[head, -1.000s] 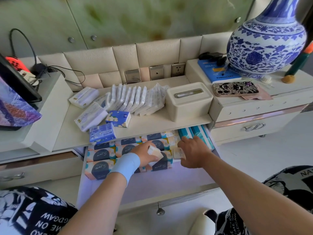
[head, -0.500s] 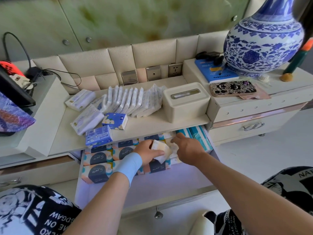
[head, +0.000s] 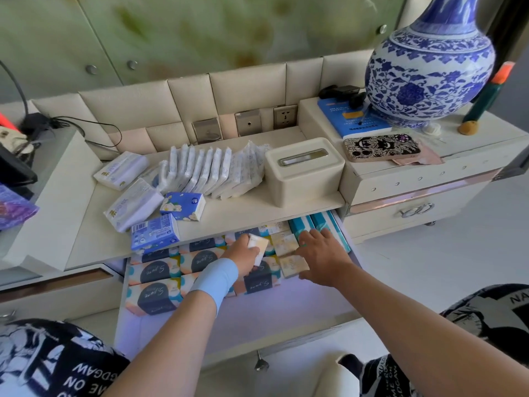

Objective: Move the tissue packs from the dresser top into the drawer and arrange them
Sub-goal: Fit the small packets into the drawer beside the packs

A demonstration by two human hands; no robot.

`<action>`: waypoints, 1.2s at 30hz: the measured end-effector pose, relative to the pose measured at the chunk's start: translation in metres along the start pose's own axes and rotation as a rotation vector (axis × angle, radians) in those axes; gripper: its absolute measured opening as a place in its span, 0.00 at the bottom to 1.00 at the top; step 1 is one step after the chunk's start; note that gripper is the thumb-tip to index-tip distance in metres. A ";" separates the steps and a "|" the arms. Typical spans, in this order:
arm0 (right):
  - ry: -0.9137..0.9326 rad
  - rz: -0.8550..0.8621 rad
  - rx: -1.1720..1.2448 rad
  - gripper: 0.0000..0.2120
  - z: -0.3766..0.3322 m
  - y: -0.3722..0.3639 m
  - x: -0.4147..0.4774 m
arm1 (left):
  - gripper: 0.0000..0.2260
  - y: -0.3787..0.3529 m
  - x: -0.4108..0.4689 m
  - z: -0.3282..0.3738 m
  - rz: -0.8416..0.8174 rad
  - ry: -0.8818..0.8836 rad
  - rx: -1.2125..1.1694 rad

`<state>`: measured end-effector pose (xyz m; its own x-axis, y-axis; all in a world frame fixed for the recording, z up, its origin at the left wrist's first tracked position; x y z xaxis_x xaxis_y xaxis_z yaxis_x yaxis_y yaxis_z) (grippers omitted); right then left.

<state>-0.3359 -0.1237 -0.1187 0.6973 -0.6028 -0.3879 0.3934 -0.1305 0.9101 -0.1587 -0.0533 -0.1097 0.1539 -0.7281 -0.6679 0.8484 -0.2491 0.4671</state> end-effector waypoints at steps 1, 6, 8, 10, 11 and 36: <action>-0.007 0.008 -0.041 0.30 -0.003 -0.001 0.003 | 0.16 -0.001 -0.001 0.001 -0.018 -0.003 0.054; -0.171 0.017 -0.131 0.23 -0.016 0.004 0.015 | 0.19 0.006 -0.007 -0.004 0.011 -0.056 0.154; -0.239 0.008 -0.094 0.23 -0.017 0.006 0.019 | 0.17 0.010 -0.009 -0.009 0.032 -0.075 0.106; -0.288 -0.003 -0.010 0.28 -0.014 0.006 0.021 | 0.14 0.012 -0.011 -0.011 0.048 -0.084 0.086; -0.292 -0.001 0.031 0.31 -0.013 0.007 0.021 | 0.12 0.012 -0.012 -0.011 0.059 -0.091 0.083; 0.117 0.086 0.110 0.25 -0.015 -0.002 -0.003 | 0.31 -0.026 0.021 0.000 0.060 -0.199 0.746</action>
<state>-0.3298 -0.1101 -0.1212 0.7929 -0.5210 -0.3161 0.2658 -0.1712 0.9487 -0.1779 -0.0619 -0.1361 0.0353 -0.8374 -0.5455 0.2644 -0.5185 0.8131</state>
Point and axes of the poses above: each hand's wrist, its own x-axis towards the middle knuckle, its own y-axis out of the back of the hand, z = x × y, the point moved 6 cm from there along x, towards the middle knuckle, and after that the axes turned 14 degrees about -z, right-handed, at the moved point
